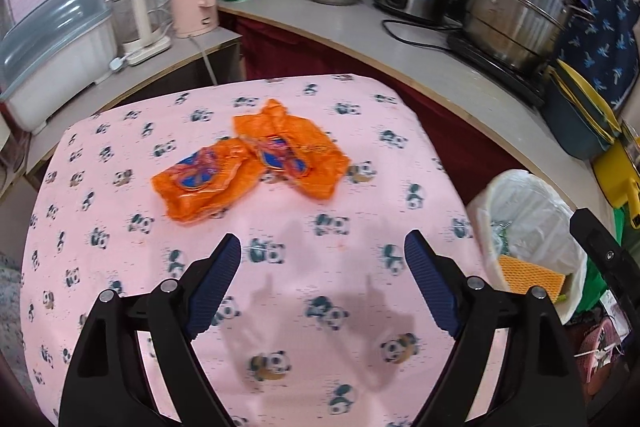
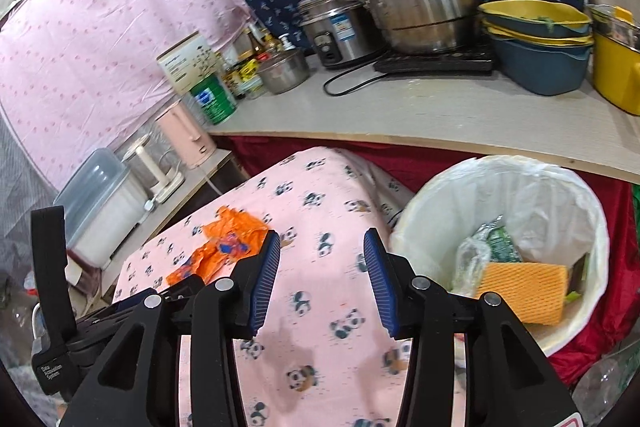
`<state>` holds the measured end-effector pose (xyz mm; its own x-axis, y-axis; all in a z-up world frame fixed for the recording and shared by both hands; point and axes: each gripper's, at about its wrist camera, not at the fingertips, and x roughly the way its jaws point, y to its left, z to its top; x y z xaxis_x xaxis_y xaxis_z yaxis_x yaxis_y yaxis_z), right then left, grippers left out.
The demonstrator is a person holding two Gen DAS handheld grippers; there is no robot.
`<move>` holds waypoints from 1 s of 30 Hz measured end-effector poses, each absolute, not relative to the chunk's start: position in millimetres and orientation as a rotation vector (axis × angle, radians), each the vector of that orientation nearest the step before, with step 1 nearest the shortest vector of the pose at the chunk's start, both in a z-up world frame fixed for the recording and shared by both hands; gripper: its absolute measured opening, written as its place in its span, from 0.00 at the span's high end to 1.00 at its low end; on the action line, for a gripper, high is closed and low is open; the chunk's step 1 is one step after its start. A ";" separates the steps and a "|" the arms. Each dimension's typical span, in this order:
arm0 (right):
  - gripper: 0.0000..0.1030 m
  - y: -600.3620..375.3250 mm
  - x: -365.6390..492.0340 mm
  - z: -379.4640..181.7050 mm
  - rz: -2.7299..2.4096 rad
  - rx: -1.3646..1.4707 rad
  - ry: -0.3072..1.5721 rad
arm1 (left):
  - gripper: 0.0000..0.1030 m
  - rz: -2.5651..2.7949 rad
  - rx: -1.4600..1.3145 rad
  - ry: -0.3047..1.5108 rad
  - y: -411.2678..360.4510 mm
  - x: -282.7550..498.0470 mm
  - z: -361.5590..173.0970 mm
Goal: Collect trash
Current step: 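Move both tools back over the table to the orange wrappers, then grasp an orange snack wrapper with the left gripper while the right grasps the orange plastic bag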
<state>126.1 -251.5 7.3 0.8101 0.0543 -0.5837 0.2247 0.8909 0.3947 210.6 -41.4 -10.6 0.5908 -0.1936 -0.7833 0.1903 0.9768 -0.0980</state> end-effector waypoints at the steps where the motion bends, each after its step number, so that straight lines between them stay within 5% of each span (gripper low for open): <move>1: 0.58 -244.3 129.3 6.5 -0.084 0.464 0.632 | 0.22 -0.212 -0.012 0.913 -33.6 211.9 -11.2; 30: 0.53 -133.2 270.5 -65.9 0.059 0.341 0.817 | 0.18 -0.019 -0.156 1.005 90.5 301.7 -70.9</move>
<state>270.5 -133.2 -65.9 0.6862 0.1821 -0.7042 0.0786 0.9439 0.3207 301.7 90.5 -70.9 0.5372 -0.0881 -0.8388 -0.0559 0.9886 -0.1397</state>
